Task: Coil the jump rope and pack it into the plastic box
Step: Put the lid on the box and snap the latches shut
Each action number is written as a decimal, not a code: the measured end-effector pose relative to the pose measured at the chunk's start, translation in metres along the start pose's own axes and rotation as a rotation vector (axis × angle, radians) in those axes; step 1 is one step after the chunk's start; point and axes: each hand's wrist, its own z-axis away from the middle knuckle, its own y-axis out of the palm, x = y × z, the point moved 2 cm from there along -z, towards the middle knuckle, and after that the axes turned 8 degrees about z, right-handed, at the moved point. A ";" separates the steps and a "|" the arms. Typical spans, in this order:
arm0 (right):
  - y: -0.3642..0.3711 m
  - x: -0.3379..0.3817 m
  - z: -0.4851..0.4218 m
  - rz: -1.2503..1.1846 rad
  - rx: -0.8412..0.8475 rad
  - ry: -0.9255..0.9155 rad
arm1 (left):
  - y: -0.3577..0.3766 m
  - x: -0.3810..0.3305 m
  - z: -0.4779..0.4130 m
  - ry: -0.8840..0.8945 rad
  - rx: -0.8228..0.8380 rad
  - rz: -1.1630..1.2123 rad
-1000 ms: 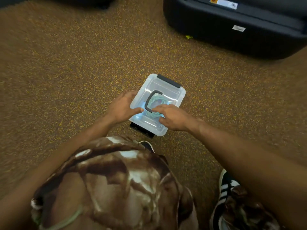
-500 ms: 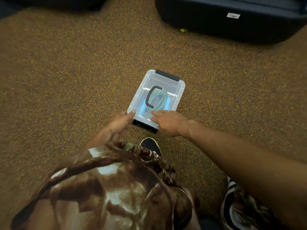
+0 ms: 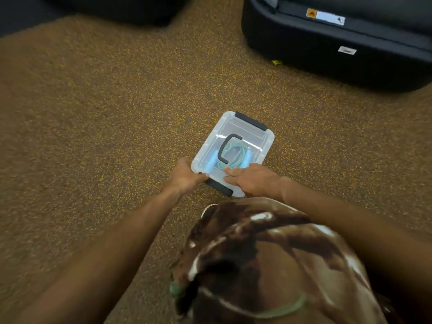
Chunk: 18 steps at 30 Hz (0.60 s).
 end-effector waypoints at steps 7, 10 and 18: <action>-0.002 -0.008 0.003 0.056 0.001 -0.055 | 0.009 -0.013 0.022 0.399 0.009 -0.765; 0.001 -0.010 0.003 0.083 -0.018 -0.082 | 0.010 -0.019 0.023 0.538 -0.042 -1.052; 0.004 -0.014 0.003 0.089 -0.020 -0.098 | 0.009 -0.032 -0.001 0.885 0.056 -1.361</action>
